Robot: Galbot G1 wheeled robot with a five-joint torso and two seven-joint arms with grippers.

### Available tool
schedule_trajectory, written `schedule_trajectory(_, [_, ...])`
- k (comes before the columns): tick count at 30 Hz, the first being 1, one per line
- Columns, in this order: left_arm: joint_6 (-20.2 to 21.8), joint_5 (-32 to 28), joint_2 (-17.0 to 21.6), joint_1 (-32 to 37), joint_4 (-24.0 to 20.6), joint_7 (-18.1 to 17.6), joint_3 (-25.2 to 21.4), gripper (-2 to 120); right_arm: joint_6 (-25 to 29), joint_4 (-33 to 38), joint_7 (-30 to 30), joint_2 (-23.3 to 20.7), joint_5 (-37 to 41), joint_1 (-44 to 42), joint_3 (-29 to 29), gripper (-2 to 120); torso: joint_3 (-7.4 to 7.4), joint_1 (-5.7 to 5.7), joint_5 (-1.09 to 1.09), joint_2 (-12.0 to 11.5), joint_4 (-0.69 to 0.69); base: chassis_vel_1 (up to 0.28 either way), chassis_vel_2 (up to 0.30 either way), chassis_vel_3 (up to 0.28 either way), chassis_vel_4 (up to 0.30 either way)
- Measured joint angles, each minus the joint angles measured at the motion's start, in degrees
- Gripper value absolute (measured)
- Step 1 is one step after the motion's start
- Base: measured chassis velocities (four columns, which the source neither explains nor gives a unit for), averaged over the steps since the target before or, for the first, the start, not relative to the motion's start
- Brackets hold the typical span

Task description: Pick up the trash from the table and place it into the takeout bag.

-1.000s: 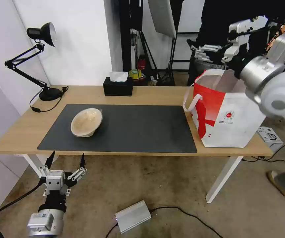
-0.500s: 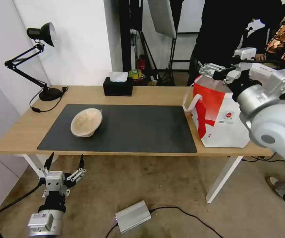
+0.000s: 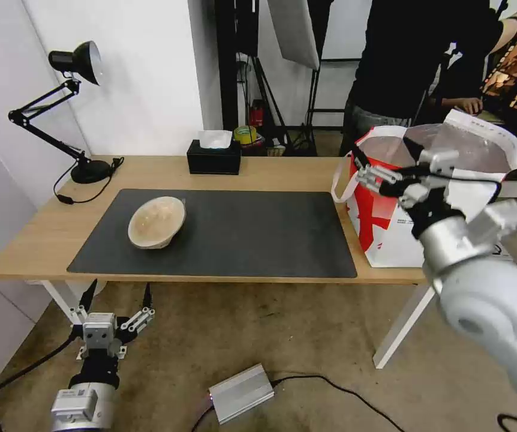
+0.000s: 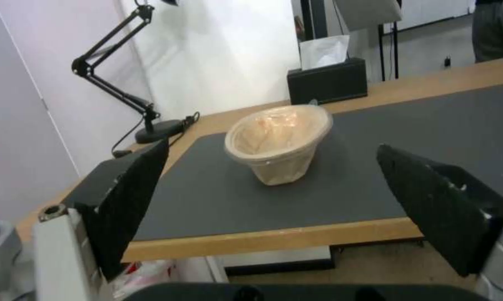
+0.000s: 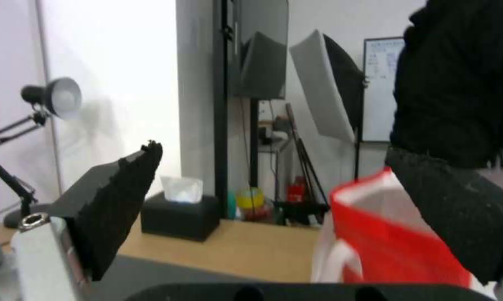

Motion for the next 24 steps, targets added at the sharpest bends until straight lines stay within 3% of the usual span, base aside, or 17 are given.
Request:
schedule_trajectory(12, [-0.1,0.0,0.0,0.1,0.3,-0.1,-0.1,100,6.9,-2.4,-3.5,5.2,-17.7,-13.8,4.3,100,0.01,0.0,0.01,0.0,0.0,0.0,0.0,0.0,0.0])
schedule_trajectory(21, [-0.1,0.1,0.1,0.0,0.7,-0.1,-0.1,100,10.3,-5.2,-3.8,8.5,-23.7,-18.6,7.7,100,0.0,0.0,0.01,0.0,-0.01,0.0,0.0,0.0,0.0])
schedule_trajectory(24, [-0.2,0.1,0.1,-0.2,1.0,-0.1,0.0,100,13.2,-7.1,-7.5,9.9,-25.3,-21.3,9.7,100,0.0,0.0,0.01,0.0,-0.02,0.0,0.0,0.0,0.0])
